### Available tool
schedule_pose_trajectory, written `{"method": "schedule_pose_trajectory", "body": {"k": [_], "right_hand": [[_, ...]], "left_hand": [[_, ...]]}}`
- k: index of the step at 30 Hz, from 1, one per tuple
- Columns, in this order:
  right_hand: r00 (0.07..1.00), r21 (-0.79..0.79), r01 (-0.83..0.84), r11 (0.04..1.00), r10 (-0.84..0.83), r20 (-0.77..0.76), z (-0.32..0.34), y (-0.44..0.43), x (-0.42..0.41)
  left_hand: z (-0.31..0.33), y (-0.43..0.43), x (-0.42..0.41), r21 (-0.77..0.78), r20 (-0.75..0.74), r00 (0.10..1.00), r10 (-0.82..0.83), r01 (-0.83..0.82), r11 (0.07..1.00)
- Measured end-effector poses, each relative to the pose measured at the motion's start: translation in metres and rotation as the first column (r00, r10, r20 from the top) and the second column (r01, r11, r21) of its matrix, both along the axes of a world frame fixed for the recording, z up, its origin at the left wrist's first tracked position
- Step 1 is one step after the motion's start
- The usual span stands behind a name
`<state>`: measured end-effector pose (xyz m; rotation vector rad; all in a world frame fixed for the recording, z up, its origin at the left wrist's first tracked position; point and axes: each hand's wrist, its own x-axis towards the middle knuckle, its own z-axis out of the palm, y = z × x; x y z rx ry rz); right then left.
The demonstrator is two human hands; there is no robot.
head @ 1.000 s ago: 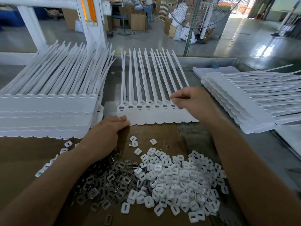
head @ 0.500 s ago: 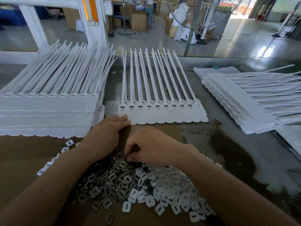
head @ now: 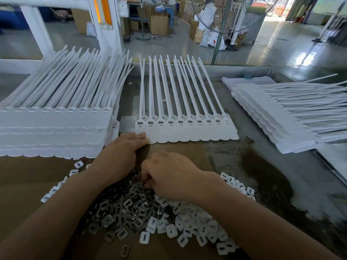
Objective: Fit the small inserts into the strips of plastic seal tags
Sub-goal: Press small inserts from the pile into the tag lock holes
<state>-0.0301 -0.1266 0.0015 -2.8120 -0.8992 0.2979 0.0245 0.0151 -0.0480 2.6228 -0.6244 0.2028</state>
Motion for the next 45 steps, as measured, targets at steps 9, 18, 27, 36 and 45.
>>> {"method": "schedule_pose_trajectory", "body": {"k": [9,18,27,36,45], "right_hand": [[0.999,0.001,-0.01,1.0,0.01,0.039,0.004,0.002,-0.003],[0.996,-0.037,-0.089,0.995,0.089,-0.006,0.001,0.0,-0.004],[0.983,0.352,0.096,0.931,-0.033,-0.181,0.006,-0.021,0.014],[0.727,0.658,0.547,0.518,-0.683,-0.067,-0.012,-0.126,0.077],[0.529,0.707,0.65,0.278,-0.834,-0.157,-0.037,-0.161,0.093]], "left_hand": [[-0.003,0.002,0.001,-0.002,0.002,1.0,0.004,-0.004,1.0],[0.0,0.002,0.0,0.001,-0.004,1.0,-0.002,0.002,1.0],[0.003,0.001,-0.003,-0.003,-0.013,1.0,-0.015,0.015,1.0],[0.002,0.001,-0.001,0.045,-0.022,1.0,0.013,-0.012,0.999],[0.004,0.0,-0.002,0.037,-0.035,0.999,0.008,-0.007,0.999]]}}
